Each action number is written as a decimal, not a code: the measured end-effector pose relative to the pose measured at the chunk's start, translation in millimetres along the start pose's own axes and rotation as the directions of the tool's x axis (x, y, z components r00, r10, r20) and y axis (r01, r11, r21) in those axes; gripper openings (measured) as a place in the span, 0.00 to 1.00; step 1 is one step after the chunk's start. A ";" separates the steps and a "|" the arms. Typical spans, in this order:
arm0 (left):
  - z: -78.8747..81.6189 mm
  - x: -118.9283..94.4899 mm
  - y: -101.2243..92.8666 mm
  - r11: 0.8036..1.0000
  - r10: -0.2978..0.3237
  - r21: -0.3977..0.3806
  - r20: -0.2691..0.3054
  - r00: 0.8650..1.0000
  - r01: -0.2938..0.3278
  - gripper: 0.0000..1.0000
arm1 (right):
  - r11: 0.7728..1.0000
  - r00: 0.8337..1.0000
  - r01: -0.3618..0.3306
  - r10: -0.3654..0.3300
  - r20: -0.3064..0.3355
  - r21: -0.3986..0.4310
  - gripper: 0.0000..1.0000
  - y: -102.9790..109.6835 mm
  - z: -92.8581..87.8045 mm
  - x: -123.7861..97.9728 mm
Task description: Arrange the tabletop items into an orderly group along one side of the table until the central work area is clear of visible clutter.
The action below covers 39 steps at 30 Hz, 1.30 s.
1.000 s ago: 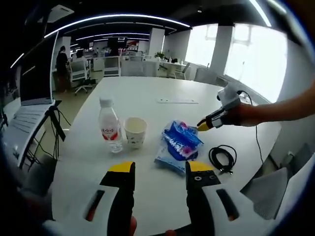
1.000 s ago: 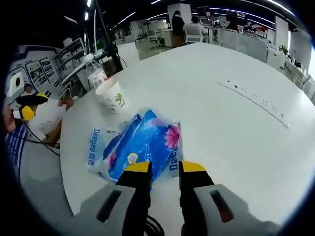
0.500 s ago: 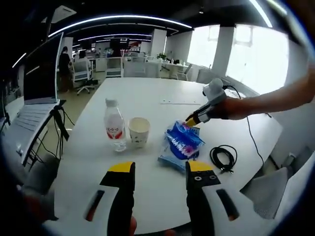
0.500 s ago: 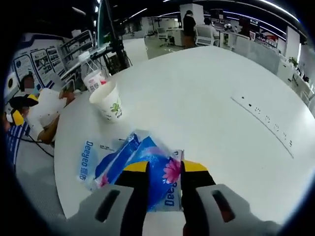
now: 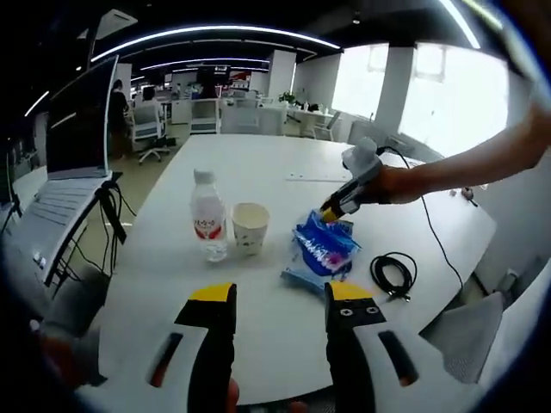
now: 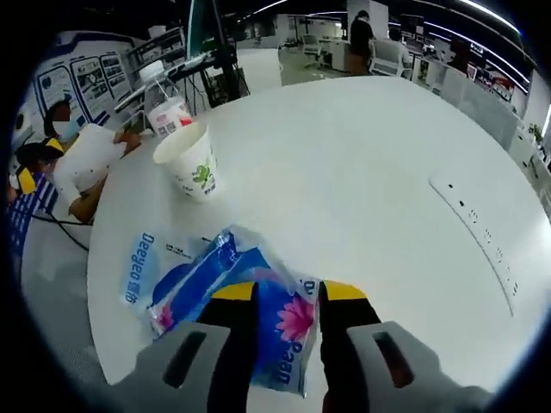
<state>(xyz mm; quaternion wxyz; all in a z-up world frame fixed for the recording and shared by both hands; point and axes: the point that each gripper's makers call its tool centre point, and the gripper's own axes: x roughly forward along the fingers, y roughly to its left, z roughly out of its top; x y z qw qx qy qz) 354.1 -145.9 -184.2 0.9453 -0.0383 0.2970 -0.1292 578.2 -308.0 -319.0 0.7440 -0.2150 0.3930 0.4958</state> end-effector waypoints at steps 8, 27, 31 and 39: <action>6.4 3.4 -0.6 1.000 0.000 0.000 0.002 1.000 0.000 0.40 | 0.999 1.000 0.003 -0.005 -0.030 -0.044 0.07 -4.5 0.1 -2.5; 15.8 8.4 -10.8 0.999 -0.029 0.028 0.009 1.000 0.028 0.40 | 0.998 0.998 0.055 -0.056 0.030 0.012 0.00 -18.3 -16.4 -53.7; 16.0 9.3 -12.2 0.999 -0.032 0.026 0.014 0.999 0.032 0.40 | 0.996 0.996 0.080 -0.082 0.028 0.041 0.00 -15.8 -27.4 -66.8; 16.8 9.6 -13.3 0.999 -0.041 0.032 0.017 0.999 0.041 0.40 | 0.987 0.995 0.092 -0.096 0.025 0.132 0.00 -14.4 -56.1 -76.7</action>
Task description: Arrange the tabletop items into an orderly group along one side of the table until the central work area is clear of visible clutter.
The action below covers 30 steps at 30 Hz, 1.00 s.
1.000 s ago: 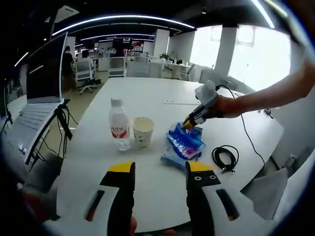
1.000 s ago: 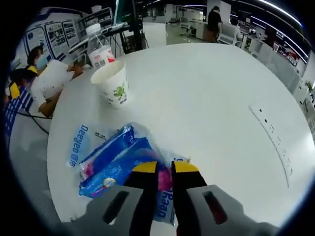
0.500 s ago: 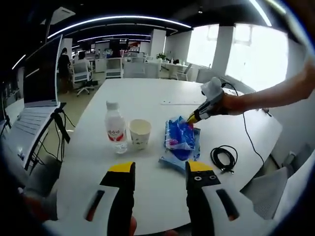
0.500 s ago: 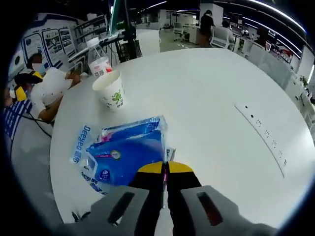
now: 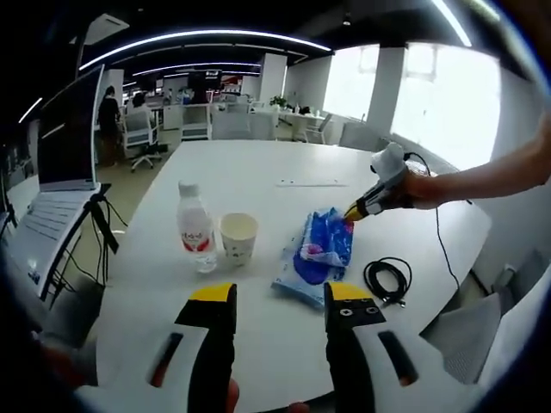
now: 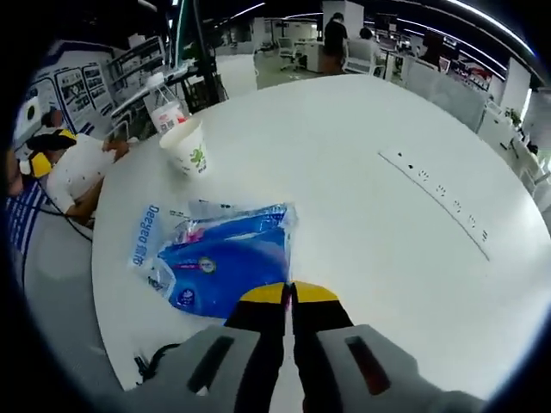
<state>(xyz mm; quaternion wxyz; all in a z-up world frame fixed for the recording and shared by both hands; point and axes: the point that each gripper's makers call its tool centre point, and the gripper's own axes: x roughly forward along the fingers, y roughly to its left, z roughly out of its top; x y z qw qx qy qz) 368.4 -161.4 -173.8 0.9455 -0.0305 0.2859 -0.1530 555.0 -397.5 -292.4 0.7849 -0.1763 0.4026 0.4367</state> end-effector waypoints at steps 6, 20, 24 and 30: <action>1.8 -2.2 -4.9 1.000 -0.006 0.000 0.002 1.000 0.006 0.40 | 0.999 1.000 -0.003 0.002 0.020 0.050 0.01 6.8 -13.7 -7.3; 7.9 -6.7 -11.7 1.000 -0.006 0.006 0.012 1.000 0.006 0.40 | 0.998 0.999 -0.023 0.021 0.037 0.058 0.08 24.8 -26.7 -11.4; 8.0 -7.0 -11.5 1.000 -0.005 0.004 0.012 1.000 0.005 0.40 | 0.999 1.000 -0.011 0.010 0.027 0.051 0.11 20.5 -29.3 -10.6; 6.6 -6.8 -12.6 1.000 -0.009 0.007 0.008 1.000 0.009 0.40 | 1.000 1.000 -0.017 0.017 0.022 0.019 0.18 26.8 -25.9 -14.9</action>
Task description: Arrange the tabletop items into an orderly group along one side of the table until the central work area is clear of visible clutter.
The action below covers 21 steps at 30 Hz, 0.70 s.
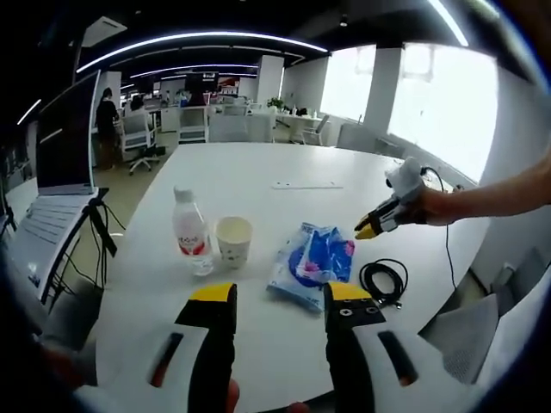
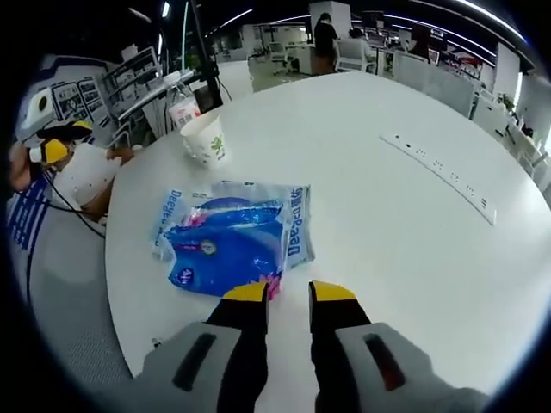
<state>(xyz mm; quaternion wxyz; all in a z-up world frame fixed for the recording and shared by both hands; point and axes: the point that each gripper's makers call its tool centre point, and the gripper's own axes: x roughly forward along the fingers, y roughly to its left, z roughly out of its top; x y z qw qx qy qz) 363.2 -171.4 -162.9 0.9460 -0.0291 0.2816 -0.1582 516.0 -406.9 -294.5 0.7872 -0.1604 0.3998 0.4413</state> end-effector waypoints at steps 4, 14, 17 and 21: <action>0.4 0.3 -0.1 1.000 0.000 0.001 -0.001 1.000 0.000 0.40 | 0.999 1.000 -0.004 0.004 0.007 -0.032 0.18 2.6 10.3 0.4; 4.1 -0.4 3.2 1.000 0.003 0.002 0.001 1.000 -0.003 0.40 | 0.986 0.998 -0.053 0.048 -0.032 -0.157 0.19 7.1 40.4 20.3; 3.9 -1.5 5.7 1.000 0.010 0.000 0.001 1.000 -0.010 0.40 | 0.971 0.995 -0.079 0.062 -0.083 -0.224 0.21 5.8 40.4 28.9; 3.7 -2.8 8.9 1.000 0.018 -0.003 0.003 1.000 -0.018 0.40 | 0.952 0.989 -0.098 0.062 -0.133 -0.289 0.23 7.6 41.0 36.0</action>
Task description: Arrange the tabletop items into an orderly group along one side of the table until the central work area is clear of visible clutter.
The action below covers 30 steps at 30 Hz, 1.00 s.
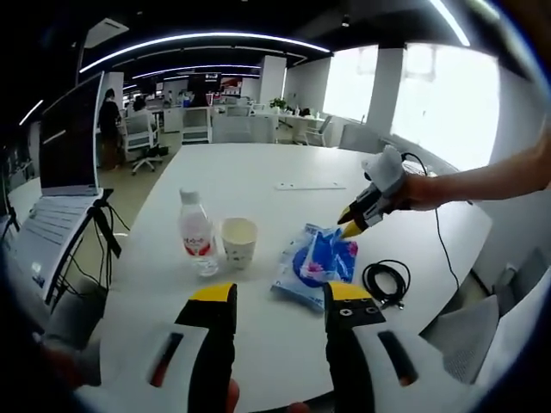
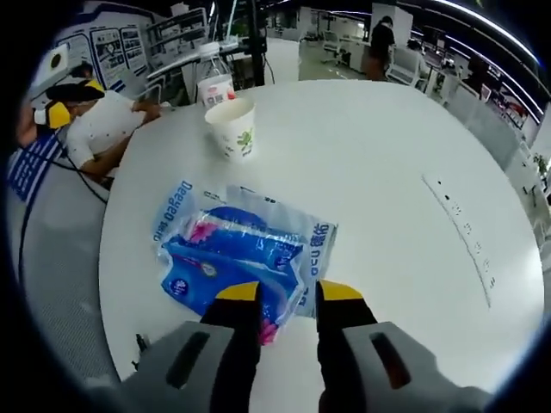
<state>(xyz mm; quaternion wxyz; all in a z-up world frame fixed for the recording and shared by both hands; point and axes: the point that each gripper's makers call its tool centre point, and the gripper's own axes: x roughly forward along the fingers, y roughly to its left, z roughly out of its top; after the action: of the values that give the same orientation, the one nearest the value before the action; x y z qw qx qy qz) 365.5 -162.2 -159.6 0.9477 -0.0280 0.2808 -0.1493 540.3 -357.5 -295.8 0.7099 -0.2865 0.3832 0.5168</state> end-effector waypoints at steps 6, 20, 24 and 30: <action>-2.1 0.3 6.4 1.000 0.004 -0.004 -0.001 1.000 -0.004 0.40 | 0.995 0.996 -0.043 0.035 -0.081 -0.093 0.25 4.1 -3.7 10.0; -5.2 2.3 6.9 1.000 0.000 -0.007 0.000 1.000 0.000 0.39 | 0.981 0.998 -0.043 0.033 -0.059 -0.188 0.07 9.6 5.5 14.0; -6.8 3.0 6.6 1.000 -0.002 -0.007 -0.002 1.000 0.002 0.39 | 0.985 0.998 -0.018 0.009 -0.054 -0.173 0.00 5.0 1.2 10.8; -6.4 4.0 3.8 1.000 -0.011 -0.006 -0.002 1.000 0.011 0.39 | 0.993 0.999 0.009 -0.014 -0.036 -0.117 0.00 1.9 -4.5 1.5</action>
<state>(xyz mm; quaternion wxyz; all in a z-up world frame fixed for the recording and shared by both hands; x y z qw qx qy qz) 366.2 -159.6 -167.6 0.9464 -0.0321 0.2822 -0.1535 537.6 -359.7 -299.5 0.6877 -0.3392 0.3638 0.5288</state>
